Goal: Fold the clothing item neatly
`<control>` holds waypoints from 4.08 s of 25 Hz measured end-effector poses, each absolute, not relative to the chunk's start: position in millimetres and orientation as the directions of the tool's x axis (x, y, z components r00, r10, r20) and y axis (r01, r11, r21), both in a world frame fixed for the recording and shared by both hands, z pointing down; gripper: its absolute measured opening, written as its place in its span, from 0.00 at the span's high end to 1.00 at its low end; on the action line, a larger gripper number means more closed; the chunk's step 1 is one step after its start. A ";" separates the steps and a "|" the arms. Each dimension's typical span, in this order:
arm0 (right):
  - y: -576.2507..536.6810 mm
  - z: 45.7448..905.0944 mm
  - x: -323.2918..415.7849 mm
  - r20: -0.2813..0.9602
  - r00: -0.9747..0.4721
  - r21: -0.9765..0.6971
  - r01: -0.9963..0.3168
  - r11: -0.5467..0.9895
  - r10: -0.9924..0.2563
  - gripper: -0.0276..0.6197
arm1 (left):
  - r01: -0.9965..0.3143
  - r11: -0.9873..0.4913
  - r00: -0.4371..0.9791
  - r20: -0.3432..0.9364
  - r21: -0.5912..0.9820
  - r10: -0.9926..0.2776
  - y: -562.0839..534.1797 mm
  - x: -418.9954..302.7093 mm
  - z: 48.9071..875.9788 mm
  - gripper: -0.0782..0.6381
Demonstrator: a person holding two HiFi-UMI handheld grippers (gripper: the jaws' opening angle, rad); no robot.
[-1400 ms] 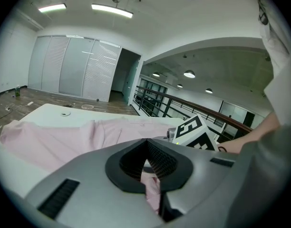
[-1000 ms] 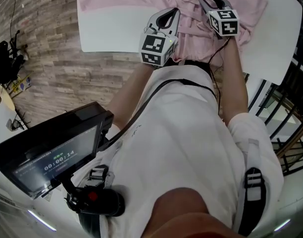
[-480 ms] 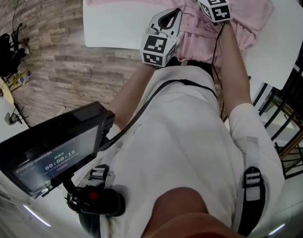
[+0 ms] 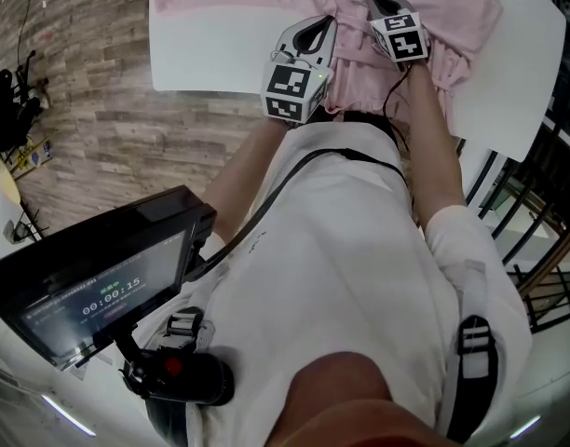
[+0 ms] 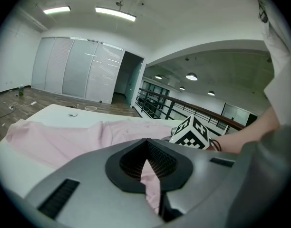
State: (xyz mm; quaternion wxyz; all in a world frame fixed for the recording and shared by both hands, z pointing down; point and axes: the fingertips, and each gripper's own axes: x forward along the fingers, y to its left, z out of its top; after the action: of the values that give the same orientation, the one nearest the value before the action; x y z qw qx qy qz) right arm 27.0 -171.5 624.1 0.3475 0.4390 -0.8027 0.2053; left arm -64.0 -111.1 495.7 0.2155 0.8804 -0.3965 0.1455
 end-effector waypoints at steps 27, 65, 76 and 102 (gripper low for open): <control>-126.4 482.6 -62.5 0.337 -0.791 -0.196 -0.590 0.784 -0.511 0.95 | -0.926 -0.324 0.378 0.528 0.195 -0.760 -144.0 -118.6 518.5 0.89; -114.8 489.0 -168.1 0.360 -0.755 -0.186 -0.633 0.751 -0.548 0.95 | -0.999 -0.048 0.045 0.663 0.014 -0.747 -235.6 -416.7 615.4 0.76; -133.6 491.6 -169.6 0.378 -0.729 -0.184 -0.663 0.726 -0.570 0.95 | -0.999 0.052 -0.034 0.708 0.003 -0.706 -245.1 -465.1 636.7 0.71; -136.1 497.0 -129.1 0.391 -0.637 -0.187 -0.762 0.620 -0.665 0.95 | -0.996 -0.085 0.073 0.648 0.014 -0.758 -272.2 -425.7 603.0 0.86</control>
State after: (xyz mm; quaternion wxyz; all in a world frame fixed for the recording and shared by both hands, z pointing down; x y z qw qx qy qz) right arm -129.1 -136.1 497.0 0.1431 0.4016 -0.8885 0.1699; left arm -425.7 -272.2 603.0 0.2384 0.6927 -0.6331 0.2501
